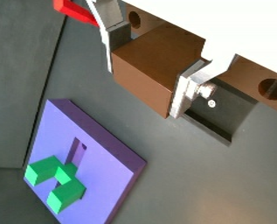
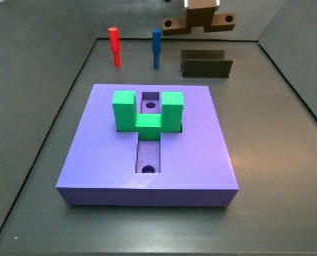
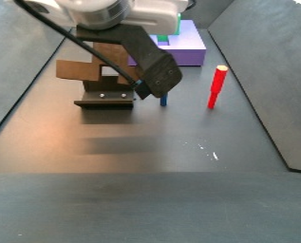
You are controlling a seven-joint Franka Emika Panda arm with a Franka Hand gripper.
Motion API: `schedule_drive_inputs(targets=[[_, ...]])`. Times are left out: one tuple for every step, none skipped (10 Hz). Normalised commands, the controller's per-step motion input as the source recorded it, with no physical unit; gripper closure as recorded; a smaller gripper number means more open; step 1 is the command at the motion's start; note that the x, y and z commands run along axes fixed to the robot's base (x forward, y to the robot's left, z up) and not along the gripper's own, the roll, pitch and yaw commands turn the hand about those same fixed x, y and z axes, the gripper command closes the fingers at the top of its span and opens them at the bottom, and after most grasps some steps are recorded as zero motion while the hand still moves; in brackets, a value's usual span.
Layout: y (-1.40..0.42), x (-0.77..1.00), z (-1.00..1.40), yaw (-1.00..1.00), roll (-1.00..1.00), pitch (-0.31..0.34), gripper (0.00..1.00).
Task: Pick up the brown object. Move up. Place the brown object on the fixture. Regrasp the brown object. Move to above the board. Insert the brown object.
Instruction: Place the brown object on the fixture.
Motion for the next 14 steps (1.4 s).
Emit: schedule_drive_inputs(targets=[[-0.09, 0.55, -0.32, -0.15, -0.32, -0.034, 1.0], [-0.04, 0.53, -0.31, -0.14, -0.32, 0.0, 1.0], [-0.02, 0.55, -0.26, -0.17, -0.22, 0.0, 1.0], [-0.04, 0.56, -0.21, -0.27, -0.02, 0.0, 1.0], [-0.06, 0.56, -0.17, -0.33, 0.0, 0.049, 1.0], [-0.09, 0.5, -0.16, -0.31, 0.0, 0.131, 1.0], [-0.16, 0.33, -0.02, -0.14, 0.0, 0.163, 1.0], [-0.15, 0.22, -0.09, -0.01, 0.0, 0.12, 1.0], [-0.02, 0.01, -0.27, 0.0, -0.03, 0.003, 1.0], [0.0, 0.0, -0.32, 0.06, 0.0, 0.031, 1.0], [0.0, 0.01, -0.35, 0.02, 0.06, 0.117, 1.0], [-0.01, 0.0, -0.33, 0.0, 0.11, 0.151, 1.0], [-0.06, 0.0, -0.23, 0.0, 0.17, 0.169, 1.0], [-0.16, 0.0, -0.17, 0.0, 0.19, 0.04, 1.0]])
